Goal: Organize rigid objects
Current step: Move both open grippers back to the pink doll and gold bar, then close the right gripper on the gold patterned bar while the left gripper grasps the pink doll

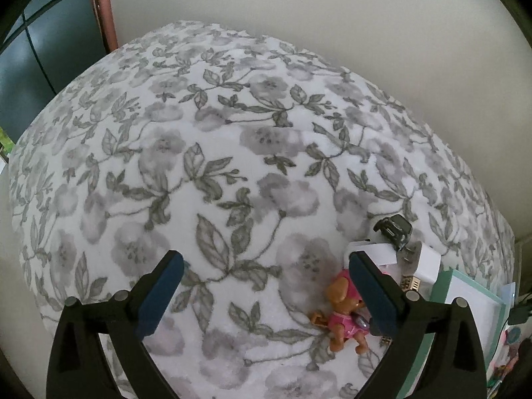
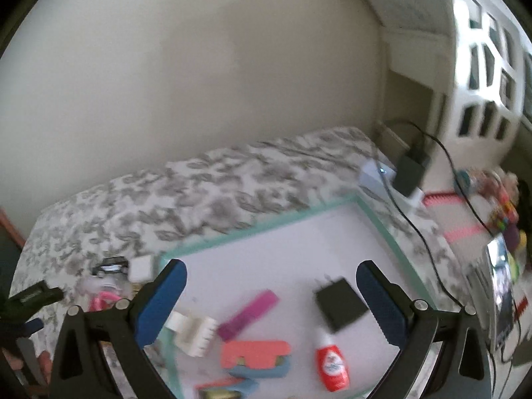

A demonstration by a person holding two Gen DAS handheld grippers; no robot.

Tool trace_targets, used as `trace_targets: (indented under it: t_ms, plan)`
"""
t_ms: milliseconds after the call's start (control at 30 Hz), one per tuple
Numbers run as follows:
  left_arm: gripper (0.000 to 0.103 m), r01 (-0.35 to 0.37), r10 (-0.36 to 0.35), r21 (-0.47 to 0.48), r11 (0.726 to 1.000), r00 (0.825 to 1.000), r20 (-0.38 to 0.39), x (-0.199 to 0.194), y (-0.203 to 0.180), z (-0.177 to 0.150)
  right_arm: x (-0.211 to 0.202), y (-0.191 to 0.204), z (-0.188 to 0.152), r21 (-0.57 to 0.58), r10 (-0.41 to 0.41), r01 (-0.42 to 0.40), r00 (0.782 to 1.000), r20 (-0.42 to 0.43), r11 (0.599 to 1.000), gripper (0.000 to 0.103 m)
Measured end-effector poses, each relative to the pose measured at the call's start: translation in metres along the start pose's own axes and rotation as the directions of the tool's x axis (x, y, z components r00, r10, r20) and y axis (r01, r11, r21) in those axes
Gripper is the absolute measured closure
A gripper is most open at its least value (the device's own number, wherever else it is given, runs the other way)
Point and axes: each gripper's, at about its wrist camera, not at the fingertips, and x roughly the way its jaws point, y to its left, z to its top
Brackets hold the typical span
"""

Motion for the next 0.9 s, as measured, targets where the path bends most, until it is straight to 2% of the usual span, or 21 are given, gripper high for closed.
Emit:
trace_targets:
  t_ms: [167,400,533,700,767,900]
  plan:
    - [0.003,0.008,-0.009,-0.012,1.000,0.999,-0.043,0.007,0.008,0.004,0.007,0.045,0.007,-0.057,0.103,-0.106,0.994,-0.042,0.993,0.000]
    - [0.003,-0.004,0.001,-0.026,1.000,0.995,-0.102,0.023,0.015,0.003,0.033,0.113,-0.007,-0.205,0.172,-0.204,0.972,-0.161,0.957,0.000]
    - [0.003,-0.004,-0.001,-0.036,0.999,0.992,-0.123,0.030,0.017,0.002,0.054,0.133,-0.022,-0.221,0.189,-0.241,0.954,-0.234,0.945,0.015]
    - [0.003,0.037,-0.043,-0.044,0.998,0.988,-0.146,0.035,0.014,0.002,0.072,0.141,-0.035,-0.215,0.188,-0.258,0.936,-0.297,0.942,0.032]
    - [0.003,0.052,-0.058,-0.042,0.998,0.986,-0.158,0.037,0.011,0.002,0.079,0.145,-0.040,-0.229,0.180,-0.260,0.931,-0.317,0.938,0.044]
    - [0.003,0.076,-0.076,-0.011,0.997,0.982,-0.170,0.040,0.001,0.000,0.088,0.153,-0.047,-0.252,0.163,-0.257,0.926,-0.340,0.933,0.053]
